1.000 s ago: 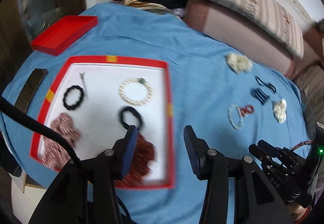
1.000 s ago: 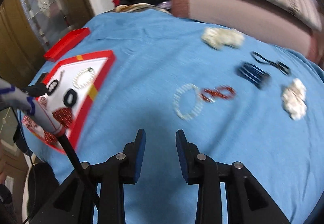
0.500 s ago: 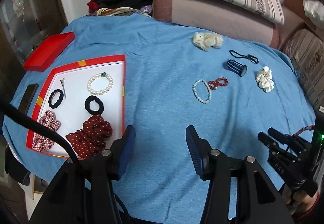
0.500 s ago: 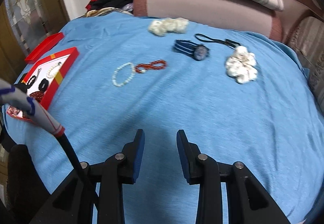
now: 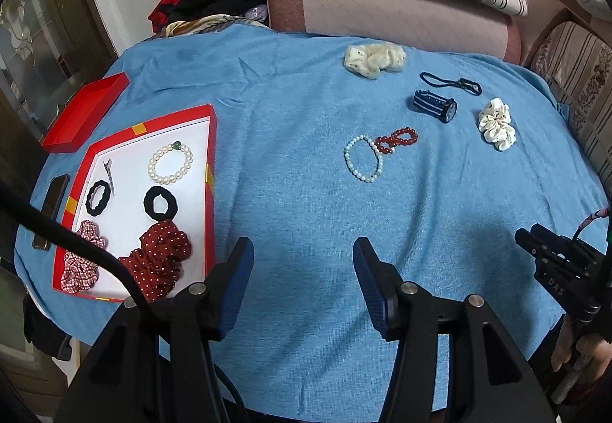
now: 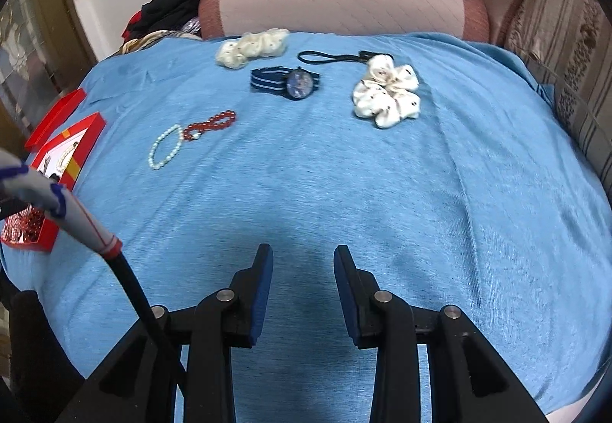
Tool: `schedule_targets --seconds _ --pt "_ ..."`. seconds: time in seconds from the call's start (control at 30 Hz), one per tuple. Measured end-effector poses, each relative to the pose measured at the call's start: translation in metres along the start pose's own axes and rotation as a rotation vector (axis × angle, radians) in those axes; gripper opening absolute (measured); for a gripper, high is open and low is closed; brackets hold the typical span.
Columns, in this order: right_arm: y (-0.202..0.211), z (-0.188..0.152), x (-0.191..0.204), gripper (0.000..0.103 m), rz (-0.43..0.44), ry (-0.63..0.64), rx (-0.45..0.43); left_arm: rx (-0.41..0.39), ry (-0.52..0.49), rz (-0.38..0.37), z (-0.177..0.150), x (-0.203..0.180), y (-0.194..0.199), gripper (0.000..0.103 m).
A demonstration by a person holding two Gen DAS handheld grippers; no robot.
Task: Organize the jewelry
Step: 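Move both open tools back toward the bead bracelets on the sheet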
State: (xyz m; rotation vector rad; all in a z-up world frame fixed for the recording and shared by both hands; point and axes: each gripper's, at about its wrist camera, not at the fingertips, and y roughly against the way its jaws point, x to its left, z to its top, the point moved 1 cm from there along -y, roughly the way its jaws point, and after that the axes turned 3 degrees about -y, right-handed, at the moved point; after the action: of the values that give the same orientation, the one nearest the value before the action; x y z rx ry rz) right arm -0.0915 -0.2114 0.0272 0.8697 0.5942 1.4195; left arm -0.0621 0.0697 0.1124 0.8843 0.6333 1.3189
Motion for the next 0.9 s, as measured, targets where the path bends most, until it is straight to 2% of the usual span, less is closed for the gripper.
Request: schedule_targets --seconds 0.3,0.47,0.63,0.9 --pt "-0.006 -0.003 -0.025 0.040 0.012 -0.060 0.003 0.040 -0.024 0.019 0.004 -0.014 -0.017 0.053" --pt "-0.010 0.000 -0.040 0.042 0.003 -0.078 0.003 0.052 -0.030 0.005 0.011 -0.018 -0.038 0.053" --pt "-0.018 0.007 -0.054 0.042 -0.008 -0.100 0.006 0.065 -0.026 -0.038 0.024 -0.016 -0.071 0.053" --pt "-0.038 0.036 -0.059 0.043 0.049 -0.145 0.026 0.117 -0.008 -0.142 0.052 -0.019 -0.134 0.053"
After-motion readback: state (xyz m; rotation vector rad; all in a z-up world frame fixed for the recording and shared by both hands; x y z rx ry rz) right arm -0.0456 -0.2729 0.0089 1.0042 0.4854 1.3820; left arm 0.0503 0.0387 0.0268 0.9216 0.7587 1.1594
